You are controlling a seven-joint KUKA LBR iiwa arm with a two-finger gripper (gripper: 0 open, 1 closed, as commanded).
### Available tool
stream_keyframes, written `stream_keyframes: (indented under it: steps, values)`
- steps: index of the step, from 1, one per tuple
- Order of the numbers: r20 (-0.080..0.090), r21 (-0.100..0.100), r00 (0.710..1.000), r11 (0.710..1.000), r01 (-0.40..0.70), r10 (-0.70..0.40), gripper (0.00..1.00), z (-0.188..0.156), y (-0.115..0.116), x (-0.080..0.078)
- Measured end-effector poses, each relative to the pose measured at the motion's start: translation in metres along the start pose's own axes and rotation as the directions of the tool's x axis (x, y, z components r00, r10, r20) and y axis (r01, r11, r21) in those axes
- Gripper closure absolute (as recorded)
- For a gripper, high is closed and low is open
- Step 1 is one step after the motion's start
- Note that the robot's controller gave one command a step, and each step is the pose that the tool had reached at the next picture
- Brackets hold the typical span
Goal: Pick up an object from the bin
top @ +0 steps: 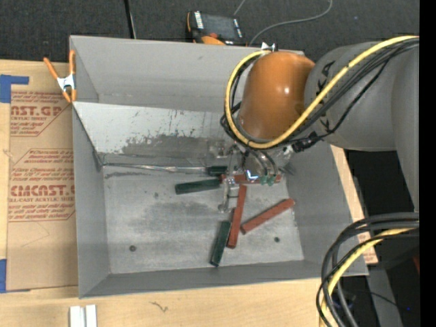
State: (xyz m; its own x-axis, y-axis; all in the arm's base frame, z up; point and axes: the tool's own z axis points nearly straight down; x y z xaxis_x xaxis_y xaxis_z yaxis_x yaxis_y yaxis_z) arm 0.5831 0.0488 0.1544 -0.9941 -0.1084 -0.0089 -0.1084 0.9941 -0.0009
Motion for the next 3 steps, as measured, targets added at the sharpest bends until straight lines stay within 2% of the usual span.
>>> stream_keyframes:
  steps: [1, 2, 3]
  values:
    - [-0.014, -0.002, 0.996, 0.996, -0.091, 0.091, 0.0, 0.085, 0.022, -0.004]
    - [-0.007, -0.002, 0.996, 0.996, -0.093, 0.093, 1.0, 0.08, 0.021, -0.007]
    - [0.0, 0.0, 0.999, 0.999, -0.044, 0.044, 1.0, -0.078, 0.003, 0.045]
